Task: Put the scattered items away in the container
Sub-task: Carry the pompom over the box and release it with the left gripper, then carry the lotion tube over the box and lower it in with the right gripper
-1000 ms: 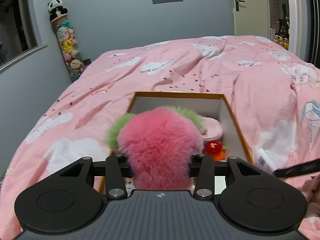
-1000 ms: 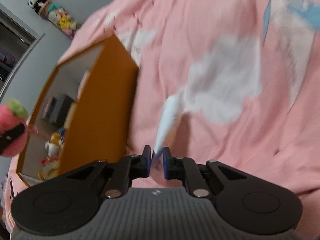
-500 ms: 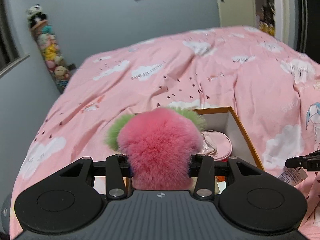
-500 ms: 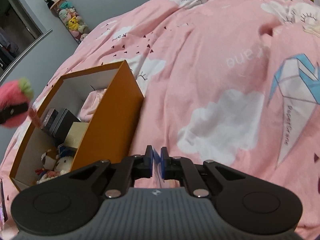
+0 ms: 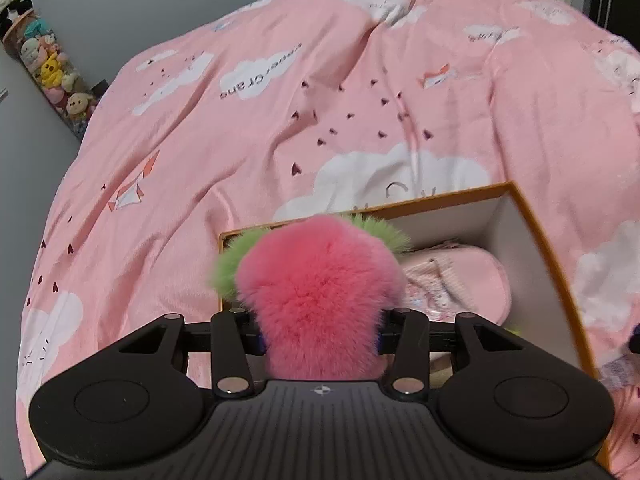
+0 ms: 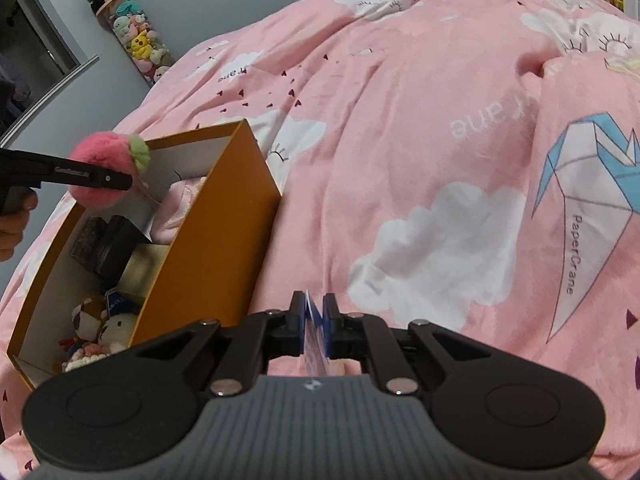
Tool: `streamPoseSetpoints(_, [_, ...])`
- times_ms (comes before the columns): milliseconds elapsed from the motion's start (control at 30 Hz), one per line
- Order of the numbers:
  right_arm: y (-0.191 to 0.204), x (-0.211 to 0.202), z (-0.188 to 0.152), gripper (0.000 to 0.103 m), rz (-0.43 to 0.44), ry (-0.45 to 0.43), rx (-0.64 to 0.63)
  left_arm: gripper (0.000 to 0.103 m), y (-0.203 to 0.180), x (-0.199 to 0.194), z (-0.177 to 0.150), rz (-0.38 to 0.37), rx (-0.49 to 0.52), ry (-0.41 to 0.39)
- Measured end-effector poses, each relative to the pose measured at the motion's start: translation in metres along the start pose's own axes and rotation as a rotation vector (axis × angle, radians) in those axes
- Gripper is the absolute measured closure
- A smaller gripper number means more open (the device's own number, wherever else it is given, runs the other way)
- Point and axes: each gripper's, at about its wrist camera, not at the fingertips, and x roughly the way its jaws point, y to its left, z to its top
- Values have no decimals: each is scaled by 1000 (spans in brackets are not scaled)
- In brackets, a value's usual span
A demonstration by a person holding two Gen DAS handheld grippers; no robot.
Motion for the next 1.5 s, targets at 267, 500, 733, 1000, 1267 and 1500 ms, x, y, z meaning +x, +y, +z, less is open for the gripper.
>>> streamPoseSetpoints(267, [-1, -1, -8, 89, -11, 21, 27, 49, 5, 17, -3, 23, 7, 38])
streamPoseSetpoints(500, [-2, -5, -16, 75, -18, 58, 46, 44, 5, 11, -7, 23, 20, -6])
streamPoseSetpoints(733, [-3, -11, -22, 71, -19, 76, 56, 44, 11, -9, -6, 32, -14, -65])
streamPoseSetpoints(1000, [-8, -18, -30, 81, -31, 82, 63, 46, -8, -52, -25, 24, 4, -156])
streamPoseSetpoints(1267, [0, -29, -25, 98, -22, 34, 13, 53, -24, -77, -60, -13, -38, -162])
streamPoseSetpoints(1500, [18, -53, 0, 98, 44, -37, -35, 61, -20, -87, -92, 40, -111, -143])
